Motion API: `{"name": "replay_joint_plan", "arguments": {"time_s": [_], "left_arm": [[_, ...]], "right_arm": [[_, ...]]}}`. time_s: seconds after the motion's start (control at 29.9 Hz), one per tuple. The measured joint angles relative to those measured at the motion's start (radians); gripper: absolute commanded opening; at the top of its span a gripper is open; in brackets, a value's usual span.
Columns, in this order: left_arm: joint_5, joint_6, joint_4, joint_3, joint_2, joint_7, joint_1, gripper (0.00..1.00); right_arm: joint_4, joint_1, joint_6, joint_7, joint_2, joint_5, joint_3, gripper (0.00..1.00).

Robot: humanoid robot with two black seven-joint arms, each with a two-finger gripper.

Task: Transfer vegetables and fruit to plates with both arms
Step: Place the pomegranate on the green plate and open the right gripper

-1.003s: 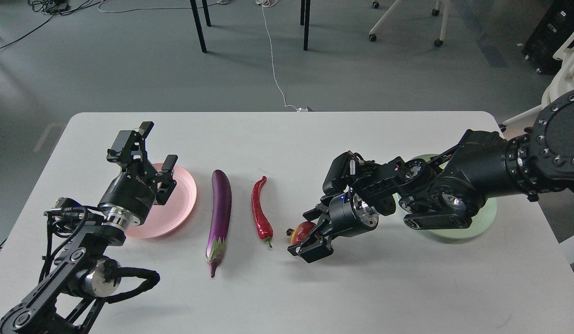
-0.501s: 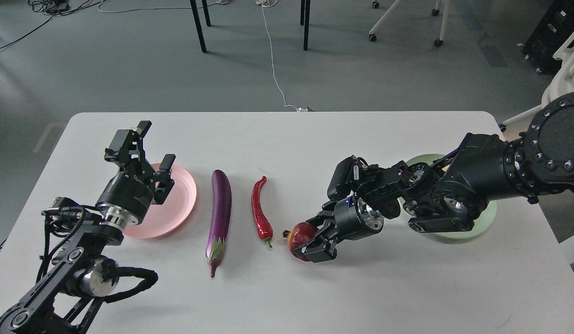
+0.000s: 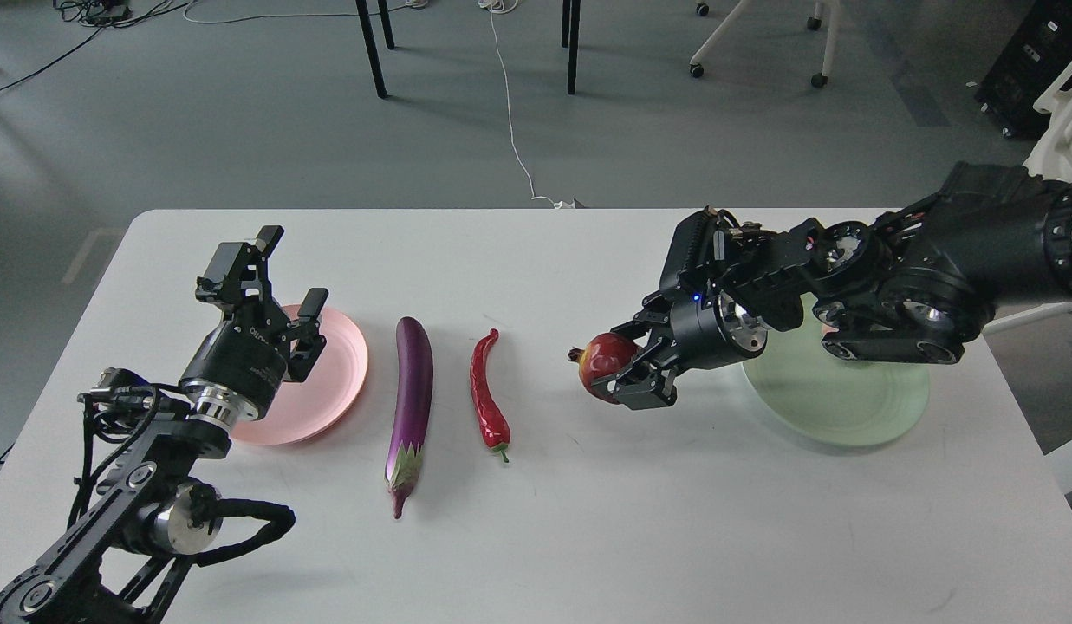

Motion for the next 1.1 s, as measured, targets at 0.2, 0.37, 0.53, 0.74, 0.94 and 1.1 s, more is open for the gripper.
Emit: {"name": "replay_joint_plan", "arguments": {"time_s": [0.2, 0.37, 0.53, 0.74, 0.94, 1.1], "left_arm": [[-0.001, 0.0, 0.0, 0.004, -0.001, 0.0, 0.0, 0.99], [-0.001, -0.002, 0.0, 0.011, -0.002, 0.0, 0.0, 0.99], [-0.001, -0.002, 0.0, 0.016, -0.007, 0.0, 0.0, 0.99], [0.001, -0.002, 0.0, 0.017, -0.005, 0.0, 0.0, 0.99], [0.001, -0.002, 0.001, 0.017, -0.005, 0.0, 0.0, 0.99], [0.001, -0.002, 0.002, 0.017, -0.005, 0.0, 0.0, 0.99]], "right_arm": [[-0.002, 0.002, 0.0, 0.0, -0.145, -0.077, -0.027, 0.5], [-0.013, -0.03, 0.0, 0.0, -0.252, -0.134, -0.049, 0.51], [-0.056, -0.086, 0.0, 0.0, -0.308, -0.162, -0.05, 0.52], [-0.13, -0.175, -0.031, 0.0, -0.323, -0.168, -0.045, 0.6], [-0.143, -0.235, -0.059, 0.0, -0.323, -0.166, -0.012, 0.91], [-0.143, -0.25, -0.064, 0.0, -0.323, -0.166, 0.01, 0.94]]}}
